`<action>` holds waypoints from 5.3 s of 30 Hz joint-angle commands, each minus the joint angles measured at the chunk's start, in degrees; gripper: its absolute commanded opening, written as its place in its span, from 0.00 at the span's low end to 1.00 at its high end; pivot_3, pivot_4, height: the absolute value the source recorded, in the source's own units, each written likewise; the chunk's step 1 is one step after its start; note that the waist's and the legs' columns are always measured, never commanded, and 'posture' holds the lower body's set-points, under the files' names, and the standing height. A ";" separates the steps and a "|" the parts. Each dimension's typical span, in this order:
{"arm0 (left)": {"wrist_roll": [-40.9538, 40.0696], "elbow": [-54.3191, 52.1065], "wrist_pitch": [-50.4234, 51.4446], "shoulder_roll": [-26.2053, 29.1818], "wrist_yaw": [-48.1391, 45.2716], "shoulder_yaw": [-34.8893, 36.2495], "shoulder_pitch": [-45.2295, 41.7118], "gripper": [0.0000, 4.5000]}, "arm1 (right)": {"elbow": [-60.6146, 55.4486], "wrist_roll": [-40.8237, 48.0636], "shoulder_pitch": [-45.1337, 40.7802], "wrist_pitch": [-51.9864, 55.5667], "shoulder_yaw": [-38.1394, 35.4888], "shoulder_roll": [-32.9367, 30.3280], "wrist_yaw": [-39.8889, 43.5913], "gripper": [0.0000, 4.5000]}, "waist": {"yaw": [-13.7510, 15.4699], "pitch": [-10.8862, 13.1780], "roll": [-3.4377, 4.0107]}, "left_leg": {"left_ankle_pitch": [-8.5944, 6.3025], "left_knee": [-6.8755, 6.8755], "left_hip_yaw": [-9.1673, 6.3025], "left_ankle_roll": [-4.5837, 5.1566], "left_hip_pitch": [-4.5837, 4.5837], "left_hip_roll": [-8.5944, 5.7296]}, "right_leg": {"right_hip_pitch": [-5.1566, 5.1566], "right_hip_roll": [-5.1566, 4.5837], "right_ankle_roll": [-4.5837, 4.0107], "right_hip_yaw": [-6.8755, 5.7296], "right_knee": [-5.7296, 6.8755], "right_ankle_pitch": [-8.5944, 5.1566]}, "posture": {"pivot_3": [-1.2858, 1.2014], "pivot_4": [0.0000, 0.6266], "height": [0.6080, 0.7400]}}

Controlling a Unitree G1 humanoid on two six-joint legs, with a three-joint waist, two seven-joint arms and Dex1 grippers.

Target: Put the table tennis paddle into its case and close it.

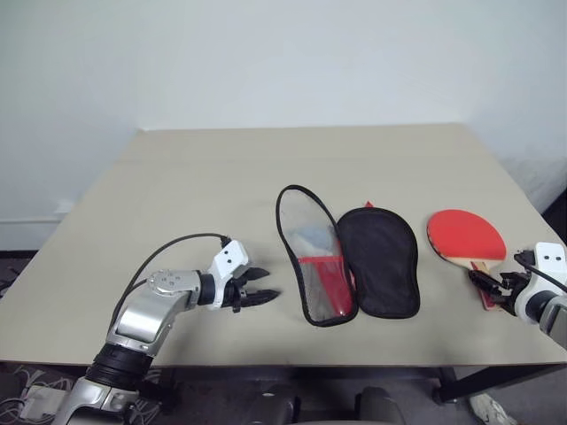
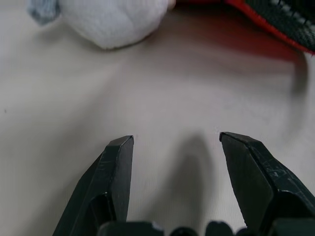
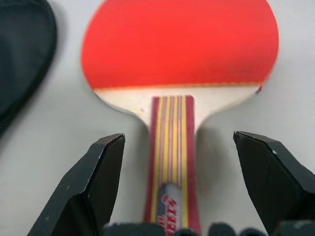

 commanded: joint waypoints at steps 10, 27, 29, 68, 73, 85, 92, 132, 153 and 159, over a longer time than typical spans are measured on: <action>0.35 -1.35 0.29 -0.51 0.84 0.60 -1.35 0.66 | 6.57 -4.51 -6.09 -0.78 5.61 -0.45 -0.24 0.81 | -0.38 -0.05 -0.63 | 0.00 0.06 0.16 0.01 0.08 0.13 | 0.04 0.03 0.05 0.03 0.00 0.03 | 0.52 0.00 1.00; 1.08 0.17 0.04 -1.37 1.11 -0.09 -1.78 0.66 | -1.97 0.00 -8.10 -0.14 -0.11 2.56 0.16 0.25 | -0.26 -0.25 -0.87 | -0.01 0.10 0.43 -0.01 -0.02 0.79 | 0.08 0.69 -0.03 0.22 -0.79 0.77 | 0.52 0.00 1.00; 1.27 0.60 -0.02 -1.69 1.02 -0.29 -1.99 0.66 | -6.25 2.10 -8.87 2.29 -1.75 3.24 -0.72 0.25 | -0.30 -0.20 -0.46 | -0.01 0.01 0.57 -0.01 -0.02 0.86 | -0.04 0.74 -0.06 0.37 -0.78 0.89 | 0.52 0.00 1.00; 5.03 7.88 -2.15 -4.08 -1.75 -2.17 -7.10 0.66 | -27.02 -0.85 -3.59 11.02 18.90 26.46 -19.06 0.25 | -0.28 -0.17 -0.21 | -0.04 -0.10 0.90 -0.01 0.09 1.10 | -0.19 0.90 -0.16 0.56 -0.77 0.99 | 0.52 0.00 1.00; 4.72 6.37 -1.38 -3.91 -1.32 -1.66 -6.58 0.66 | -24.88 -3.04 -3.02 10.62 22.73 26.45 -19.34 0.25 | -0.28 -0.17 -0.21 | -0.04 -0.11 0.90 -0.01 0.10 1.10 | -0.19 0.90 -0.16 0.56 -0.77 0.99 | 0.52 0.00 1.00; 4.48 4.34 -0.27 -3.00 -0.35 -1.06 -4.90 0.66 | -21.14 -5.50 -2.31 9.59 24.56 28.30 -19.21 0.41 | -0.30 -0.29 -0.43 | -0.12 -0.29 1.03 -0.11 0.54 1.27 | 0.04 0.96 -0.16 0.55 -0.78 0.98 | 0.52 0.00 1.00; 4.42 4.47 -0.15 -3.20 -0.02 -1.01 -5.13 0.66 | -21.37 -6.15 -2.78 10.30 23.00 27.74 -19.25 0.91 | -0.14 -0.28 -0.43 | -0.13 -0.27 1.07 -0.12 0.57 1.29 | 0.04 0.95 -0.16 0.56 -0.78 0.98 | 0.52 0.00 1.00; 2.61 12.90 10.22 -31.61 18.31 -1.03 -18.65 0.66 | -8.74 15.25 -14.25 -19.69 -4.13 24.62 -13.19 1.00 | -0.64 -0.26 -0.34 | -0.15 -0.15 1.14 -0.07 0.48 1.26 | 0.08 0.95 -0.14 0.57 -0.82 1.01 | 0.52 0.00 1.00; -8.94 20.73 36.42 -41.50 28.16 6.93 -25.11 0.66 | -3.51 14.24 -17.79 -21.60 0.82 23.75 -13.27 1.00 | -1.36 -0.24 -0.31 | -0.16 -0.08 1.11 -0.06 0.42 1.21 | 0.10 0.94 -0.14 0.55 -0.87 1.01 | 0.52 0.00 1.00; -8.70 23.31 36.62 -42.07 27.49 5.21 -26.24 0.66 | -2.31 12.93 -18.04 -22.34 2.19 23.35 -12.62 1.00 | -1.45 -0.25 -0.30 | -0.17 -0.09 1.13 -0.05 0.42 1.22 | 0.10 0.95 -0.14 0.55 -0.88 1.01 | 0.52 0.00 1.00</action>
